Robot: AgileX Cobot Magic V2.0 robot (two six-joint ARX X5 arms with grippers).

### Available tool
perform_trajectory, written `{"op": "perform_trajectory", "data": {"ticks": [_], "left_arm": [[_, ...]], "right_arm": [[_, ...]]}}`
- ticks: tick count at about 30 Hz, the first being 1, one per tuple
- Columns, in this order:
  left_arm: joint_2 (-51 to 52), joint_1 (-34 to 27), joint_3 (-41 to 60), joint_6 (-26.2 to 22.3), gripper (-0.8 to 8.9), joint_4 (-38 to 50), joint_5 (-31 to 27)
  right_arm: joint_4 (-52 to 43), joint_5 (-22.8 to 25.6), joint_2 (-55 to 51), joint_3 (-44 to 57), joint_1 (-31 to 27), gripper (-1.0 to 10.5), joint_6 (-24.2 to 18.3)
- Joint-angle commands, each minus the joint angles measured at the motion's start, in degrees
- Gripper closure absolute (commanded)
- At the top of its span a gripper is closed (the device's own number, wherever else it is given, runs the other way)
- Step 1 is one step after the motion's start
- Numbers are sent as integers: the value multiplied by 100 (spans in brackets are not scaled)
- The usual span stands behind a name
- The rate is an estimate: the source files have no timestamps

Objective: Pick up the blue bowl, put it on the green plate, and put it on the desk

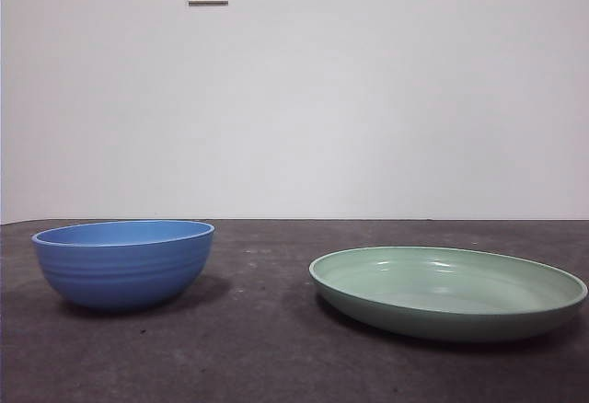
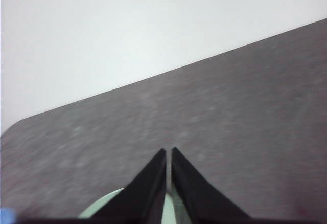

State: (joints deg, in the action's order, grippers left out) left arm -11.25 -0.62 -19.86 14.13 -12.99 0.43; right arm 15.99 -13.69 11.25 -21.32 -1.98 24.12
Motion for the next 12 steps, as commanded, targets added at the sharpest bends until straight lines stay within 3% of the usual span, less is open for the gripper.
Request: {"op": "perform_trajectory", "data": {"ticks": [1, 7, 12], "left_arm": [[-334, 0, -595, 92, 797, -302, 225], [-1191, 0, -1633, 92, 797, -981, 1425], [-1917, 0, -2352, 26, 796, -1517, 2533]], "right_arm": [[227, -400, 415, -529, 2, 935, 57], [1003, -1261, 1397, -1635, 2, 935, -315], [1676, -1864, 2155, -2498, 2, 935, -1117]]}}
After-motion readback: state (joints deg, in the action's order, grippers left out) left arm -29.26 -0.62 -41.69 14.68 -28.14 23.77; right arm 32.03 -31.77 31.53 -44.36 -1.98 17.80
